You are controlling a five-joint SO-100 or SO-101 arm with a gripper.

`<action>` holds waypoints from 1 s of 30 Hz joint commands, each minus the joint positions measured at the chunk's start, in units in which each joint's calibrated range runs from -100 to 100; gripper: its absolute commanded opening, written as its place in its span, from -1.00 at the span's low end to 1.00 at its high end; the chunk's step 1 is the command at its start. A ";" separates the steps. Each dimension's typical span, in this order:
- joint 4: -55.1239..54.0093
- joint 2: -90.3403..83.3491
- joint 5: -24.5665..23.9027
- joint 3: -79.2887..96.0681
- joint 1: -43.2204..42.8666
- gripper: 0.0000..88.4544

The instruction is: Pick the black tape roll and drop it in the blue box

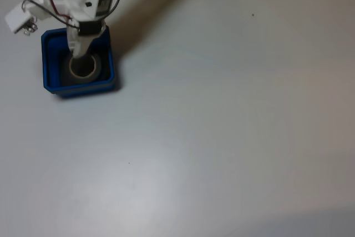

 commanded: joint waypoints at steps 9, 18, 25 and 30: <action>-1.03 -8.09 0.11 -3.73 -8.12 -0.96; -1.03 -8.09 0.11 -3.73 -7.83 -0.96; -1.03 -8.26 1.69 -3.73 -7.64 -0.96; -1.03 -8.34 4.67 -4.00 -7.64 -0.96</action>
